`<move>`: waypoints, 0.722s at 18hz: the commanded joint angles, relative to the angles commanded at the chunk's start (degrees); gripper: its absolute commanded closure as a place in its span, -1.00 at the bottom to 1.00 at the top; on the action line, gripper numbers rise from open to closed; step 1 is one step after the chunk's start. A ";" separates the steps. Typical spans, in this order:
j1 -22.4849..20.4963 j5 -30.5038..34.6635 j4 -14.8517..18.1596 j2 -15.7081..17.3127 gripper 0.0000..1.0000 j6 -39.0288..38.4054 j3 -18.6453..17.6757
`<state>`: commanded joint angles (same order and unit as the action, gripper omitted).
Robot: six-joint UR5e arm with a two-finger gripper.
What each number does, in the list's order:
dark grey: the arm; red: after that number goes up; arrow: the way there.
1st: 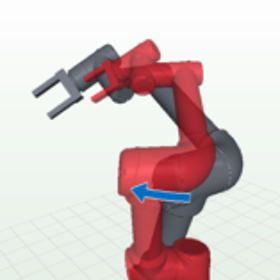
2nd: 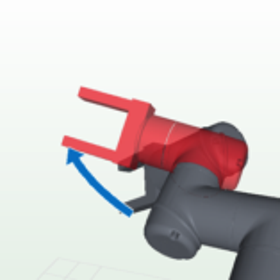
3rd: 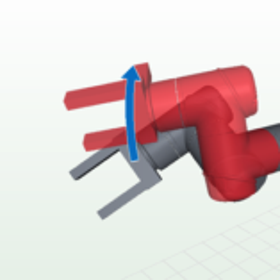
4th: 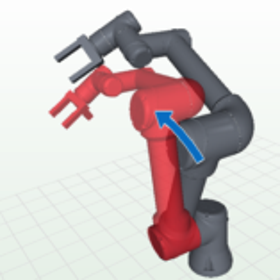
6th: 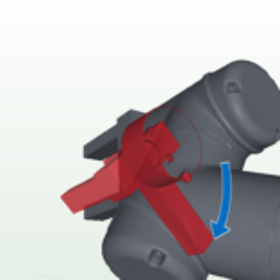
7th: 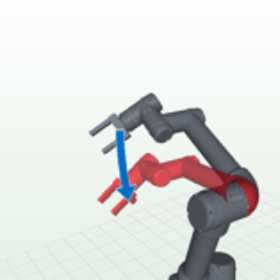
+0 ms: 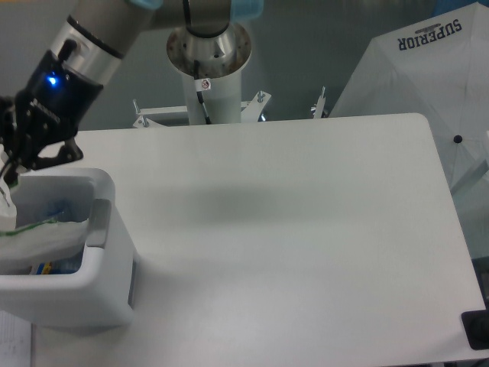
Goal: Place the trash in the trash can
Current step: 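Lower the packet into the bin and open the gripper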
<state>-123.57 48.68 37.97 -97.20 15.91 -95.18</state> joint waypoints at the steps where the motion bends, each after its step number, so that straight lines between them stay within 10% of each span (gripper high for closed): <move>1: 0.00 0.97 -0.09 -0.44 1.00 0.00 -0.26; 11: 0.61 2.64 -0.26 -1.68 0.98 0.70 -3.16; 13: 0.97 2.91 -0.18 -1.76 0.62 1.49 -3.08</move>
<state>-122.61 51.59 37.79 -98.96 17.40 -98.26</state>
